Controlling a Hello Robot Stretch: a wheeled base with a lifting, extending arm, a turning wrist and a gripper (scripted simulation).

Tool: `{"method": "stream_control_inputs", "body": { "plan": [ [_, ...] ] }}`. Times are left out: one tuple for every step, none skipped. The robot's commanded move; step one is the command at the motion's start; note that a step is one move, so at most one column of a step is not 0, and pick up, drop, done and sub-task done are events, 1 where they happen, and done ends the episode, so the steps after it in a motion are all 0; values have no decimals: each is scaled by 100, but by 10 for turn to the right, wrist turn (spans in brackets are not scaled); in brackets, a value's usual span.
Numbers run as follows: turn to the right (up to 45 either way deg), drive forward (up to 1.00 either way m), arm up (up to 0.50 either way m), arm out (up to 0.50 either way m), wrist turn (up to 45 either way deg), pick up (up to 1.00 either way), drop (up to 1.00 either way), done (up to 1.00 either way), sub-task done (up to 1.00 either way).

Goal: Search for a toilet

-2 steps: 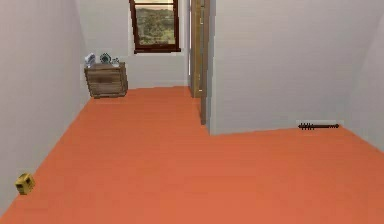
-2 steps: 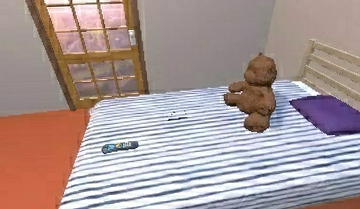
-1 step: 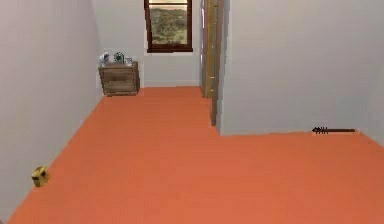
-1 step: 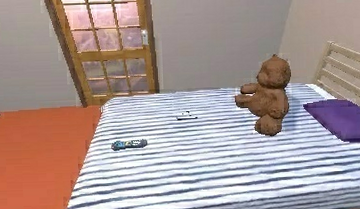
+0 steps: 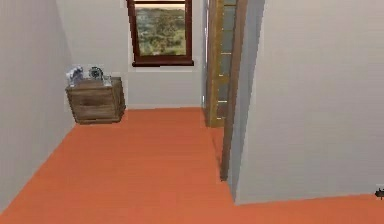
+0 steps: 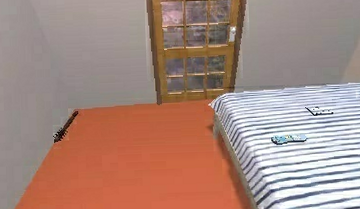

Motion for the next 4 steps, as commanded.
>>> {"method": "stream_control_inputs", "body": {
  "plan": [
    [-30, 0, 0, 0, 0, 0, 0, 0, 0],
    [-240, 0, 0, 0, 0, 0, 0, 0, 0],
    [0, 80, 0, 0, 0, 0, 0, 0, 0],
    [330, 0, 0, 0, 0, 0, 0, 0, 0]
  ]
}}
